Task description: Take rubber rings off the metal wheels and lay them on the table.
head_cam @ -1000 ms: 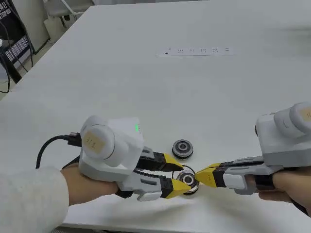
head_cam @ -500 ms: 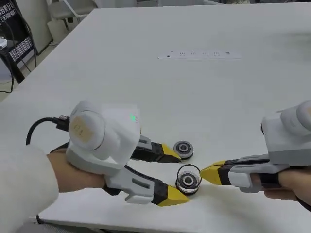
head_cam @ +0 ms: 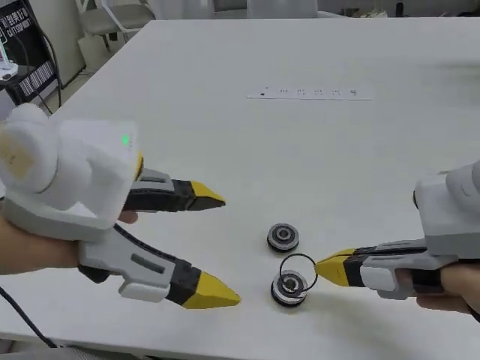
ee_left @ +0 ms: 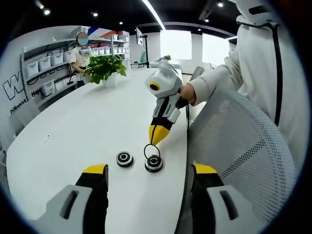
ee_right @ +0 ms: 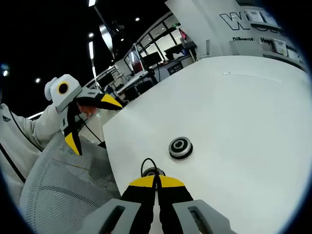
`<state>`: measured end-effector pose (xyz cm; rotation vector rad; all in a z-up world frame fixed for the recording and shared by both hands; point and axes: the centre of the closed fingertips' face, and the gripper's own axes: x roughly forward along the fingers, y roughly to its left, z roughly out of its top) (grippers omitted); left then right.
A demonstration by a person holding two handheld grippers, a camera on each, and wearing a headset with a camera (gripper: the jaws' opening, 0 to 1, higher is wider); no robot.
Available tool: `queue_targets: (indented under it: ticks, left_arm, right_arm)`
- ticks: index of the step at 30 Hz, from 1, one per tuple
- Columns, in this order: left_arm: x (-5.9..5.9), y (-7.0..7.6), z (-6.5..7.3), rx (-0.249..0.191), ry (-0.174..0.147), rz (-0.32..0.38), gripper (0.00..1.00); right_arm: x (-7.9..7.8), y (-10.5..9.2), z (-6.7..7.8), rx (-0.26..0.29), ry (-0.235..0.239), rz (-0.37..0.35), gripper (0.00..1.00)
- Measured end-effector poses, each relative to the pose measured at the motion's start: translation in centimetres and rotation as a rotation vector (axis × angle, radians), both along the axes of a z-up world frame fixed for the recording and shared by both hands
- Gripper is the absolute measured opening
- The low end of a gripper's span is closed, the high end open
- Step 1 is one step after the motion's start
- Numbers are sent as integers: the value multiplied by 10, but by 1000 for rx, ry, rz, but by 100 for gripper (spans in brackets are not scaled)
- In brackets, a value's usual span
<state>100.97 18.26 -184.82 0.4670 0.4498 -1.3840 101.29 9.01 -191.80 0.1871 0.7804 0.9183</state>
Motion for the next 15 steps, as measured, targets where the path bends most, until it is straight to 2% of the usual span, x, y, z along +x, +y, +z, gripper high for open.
queue_targets:
  ticks: [4, 9, 12, 15]
  left_arm:
    - [2, 19, 6, 1, -24, 49, 73]
    - [-1, 36, 13, -29, -15, 106, 79]
    - [-1, 47, 14, -35, -29, 149, 79]
    - [-4, 55, 16, -65, -19, 199, 80]
  right_arm:
    - [0, -2, 2, -7, -5, 2, 0]
    - [1, -2, 6, -10, -11, 6, 0]
    - [1, -1, 9, -14, -16, 13, 0]
    - [1, 1, 11, -13, -17, 18, 0]
